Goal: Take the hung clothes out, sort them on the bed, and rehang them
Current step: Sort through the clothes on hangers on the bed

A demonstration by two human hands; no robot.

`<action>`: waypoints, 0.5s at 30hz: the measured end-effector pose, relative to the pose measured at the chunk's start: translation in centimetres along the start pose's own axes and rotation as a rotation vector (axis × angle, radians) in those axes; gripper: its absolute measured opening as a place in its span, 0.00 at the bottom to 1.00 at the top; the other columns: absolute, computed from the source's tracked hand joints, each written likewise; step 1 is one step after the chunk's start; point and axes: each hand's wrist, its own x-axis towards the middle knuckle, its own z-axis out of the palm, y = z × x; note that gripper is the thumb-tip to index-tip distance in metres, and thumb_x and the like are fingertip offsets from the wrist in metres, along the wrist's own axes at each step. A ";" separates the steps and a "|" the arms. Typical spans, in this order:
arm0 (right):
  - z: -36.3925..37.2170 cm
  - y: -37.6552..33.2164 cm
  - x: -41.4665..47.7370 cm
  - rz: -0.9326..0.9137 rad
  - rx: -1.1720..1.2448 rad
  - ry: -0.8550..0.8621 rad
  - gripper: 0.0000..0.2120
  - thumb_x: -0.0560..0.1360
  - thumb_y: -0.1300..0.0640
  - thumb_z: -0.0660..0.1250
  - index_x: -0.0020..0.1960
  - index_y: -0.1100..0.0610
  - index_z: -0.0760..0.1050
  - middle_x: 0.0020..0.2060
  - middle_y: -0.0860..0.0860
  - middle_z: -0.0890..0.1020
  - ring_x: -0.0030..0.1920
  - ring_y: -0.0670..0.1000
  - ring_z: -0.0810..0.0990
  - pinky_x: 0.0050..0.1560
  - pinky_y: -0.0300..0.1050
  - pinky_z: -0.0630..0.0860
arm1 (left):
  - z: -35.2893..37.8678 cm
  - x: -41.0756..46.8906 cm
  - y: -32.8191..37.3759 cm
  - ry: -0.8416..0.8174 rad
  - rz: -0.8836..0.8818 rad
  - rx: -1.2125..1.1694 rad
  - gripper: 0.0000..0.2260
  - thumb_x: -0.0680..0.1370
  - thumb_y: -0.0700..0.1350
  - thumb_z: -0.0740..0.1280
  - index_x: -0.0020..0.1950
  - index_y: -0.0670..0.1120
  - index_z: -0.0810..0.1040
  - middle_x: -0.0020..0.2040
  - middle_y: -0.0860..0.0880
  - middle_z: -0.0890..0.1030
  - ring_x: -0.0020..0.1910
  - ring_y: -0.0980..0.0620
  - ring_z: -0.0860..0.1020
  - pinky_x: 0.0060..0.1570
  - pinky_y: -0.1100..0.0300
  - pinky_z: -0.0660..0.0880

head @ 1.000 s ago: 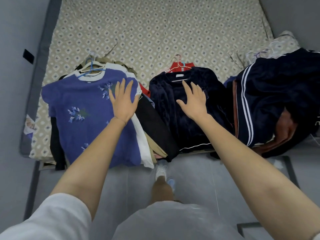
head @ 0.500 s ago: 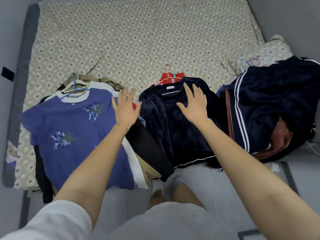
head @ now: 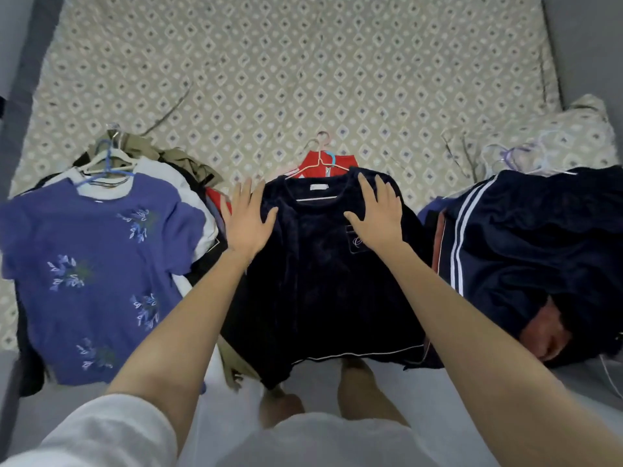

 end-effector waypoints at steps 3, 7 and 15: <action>1.1 2.4 3.3 -0.019 -0.028 -0.040 0.36 0.80 0.44 0.62 0.80 0.47 0.45 0.80 0.55 0.49 0.79 0.59 0.46 0.77 0.59 0.47 | 2.5 2.0 2.5 -0.030 -0.037 -0.038 0.27 0.83 0.56 0.59 0.80 0.51 0.57 0.81 0.46 0.54 0.80 0.44 0.50 0.75 0.42 0.41; 3.2 5.0 7.5 -0.021 -0.052 -0.100 0.36 0.80 0.43 0.61 0.80 0.48 0.45 0.80 0.56 0.49 0.79 0.59 0.46 0.77 0.58 0.48 | 6.2 5.0 3.9 -0.078 -0.079 -0.016 0.27 0.83 0.56 0.58 0.80 0.51 0.57 0.81 0.46 0.53 0.80 0.45 0.49 0.75 0.43 0.40; 11.7 8.9 18.6 -0.067 -0.065 -0.116 0.34 0.80 0.42 0.59 0.80 0.49 0.48 0.79 0.58 0.52 0.79 0.60 0.47 0.77 0.61 0.47 | 16.8 12.5 0.0 -0.128 -0.128 0.033 0.28 0.83 0.57 0.56 0.81 0.52 0.54 0.81 0.48 0.52 0.80 0.46 0.47 0.75 0.40 0.40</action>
